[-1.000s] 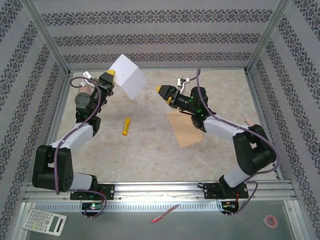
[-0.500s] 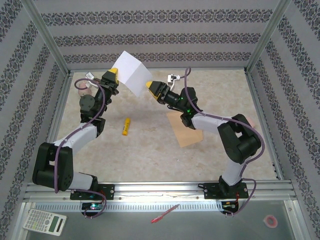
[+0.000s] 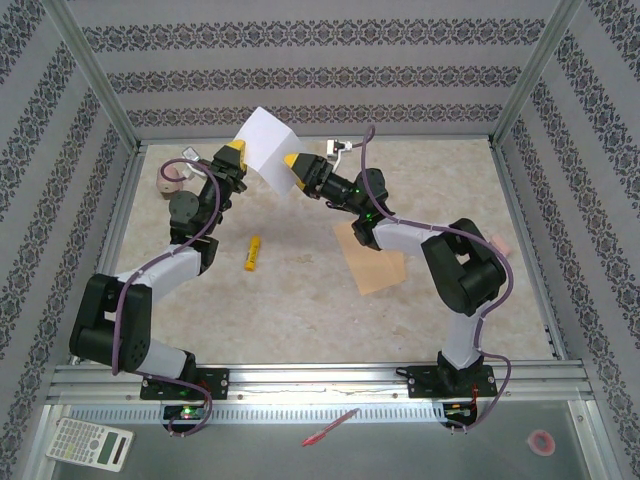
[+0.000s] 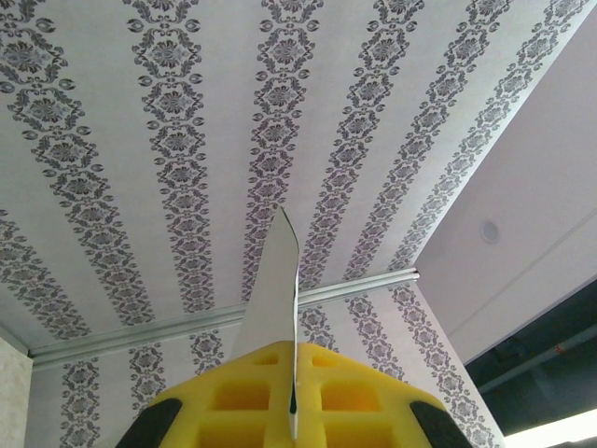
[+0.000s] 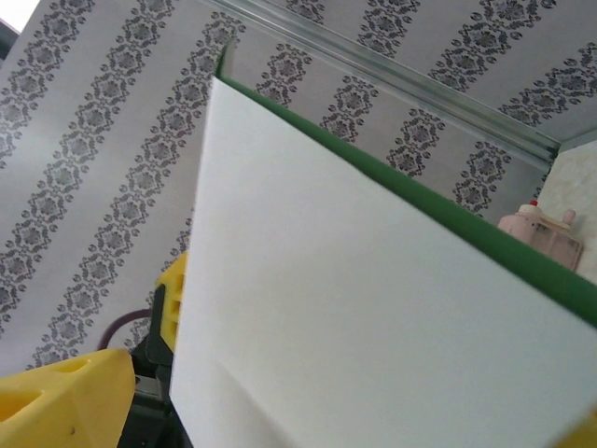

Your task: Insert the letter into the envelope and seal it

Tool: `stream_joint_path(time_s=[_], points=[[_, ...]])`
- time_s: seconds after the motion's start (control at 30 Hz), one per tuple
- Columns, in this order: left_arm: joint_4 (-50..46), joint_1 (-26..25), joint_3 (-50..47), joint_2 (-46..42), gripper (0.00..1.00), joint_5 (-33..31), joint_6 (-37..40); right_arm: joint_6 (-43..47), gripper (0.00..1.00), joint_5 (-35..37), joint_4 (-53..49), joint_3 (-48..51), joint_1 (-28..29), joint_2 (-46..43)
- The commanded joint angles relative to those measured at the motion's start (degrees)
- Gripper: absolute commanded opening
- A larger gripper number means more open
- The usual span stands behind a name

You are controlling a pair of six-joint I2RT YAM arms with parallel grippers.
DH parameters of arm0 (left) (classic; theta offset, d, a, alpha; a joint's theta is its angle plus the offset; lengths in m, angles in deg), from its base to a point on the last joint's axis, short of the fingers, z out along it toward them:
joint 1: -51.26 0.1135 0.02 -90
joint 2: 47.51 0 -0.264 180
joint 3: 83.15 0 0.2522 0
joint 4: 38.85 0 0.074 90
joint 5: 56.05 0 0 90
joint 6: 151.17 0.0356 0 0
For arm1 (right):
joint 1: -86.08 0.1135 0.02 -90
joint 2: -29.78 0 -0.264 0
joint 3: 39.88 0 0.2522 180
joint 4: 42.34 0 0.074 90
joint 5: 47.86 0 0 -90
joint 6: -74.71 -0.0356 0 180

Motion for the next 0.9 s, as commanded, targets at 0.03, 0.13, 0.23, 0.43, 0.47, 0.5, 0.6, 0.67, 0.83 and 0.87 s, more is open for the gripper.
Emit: stream_joint_path(time_s=[0.03, 0.13, 0.23, 0.43, 0.47, 0.5, 0.6, 0.67, 0.83, 0.87], points=[[5.2, -0.51, -0.44, 0.05, 0.0, -0.64, -0.58, -0.83, 0.88, -2.1, 5.25, -2.23, 0.57, 0.79], [5.42, -0.62, -0.61, 0.31, 0.0, -0.87, -0.31, -1.4, 0.84, -2.35, 5.93, -1.9, 0.59, 0.69], [6.21, -0.51, -0.57, 1.14, 0.0, -1.11, -0.56, -1.59, 0.79, -2.55, 6.4, -1.27, 0.59, 0.35], [9.32, -0.49, -0.21, 3.72, 0.0, -1.98, -1.93, -1.97, 0.58, -2.03, 7.23, 0.37, 0.51, -0.52], [9.34, -0.53, -0.03, 4.01, 0.0, -1.95, -1.76, -2.07, 0.55, -1.86, 7.43, 0.58, 0.51, -0.6], [9.21, -0.49, 0.08, 4.28, 0.0, -1.92, -1.63, -2.17, 0.53, -1.7, 7.61, 0.84, 0.51, -0.69], [9.34, -0.41, 0.35, 4.89, 0.0, -1.92, -1.29, -2.11, 0.48, -1.45, 7.81, 1.7, 0.31, -1.13], [9.25, -0.41, 0.62, 5.19, 0.0, -1.81, -1.27, -2.05, 0.46, -1.17, 7.81, 2.29, 0.16, -1.5], [11.2, -0.4, -0.15, 5.81, 0.0, -3.04, -1.74, -2.08, 0.36, -0.61, 8.25, 2.78, -0.41, -2.06], [11.63, -0.43, -0.31, 6.04, 0.0, -3.24, -2.09, -2.07, 0.34, -0.53, 8.25, 2.73, -0.45, -2.11]])
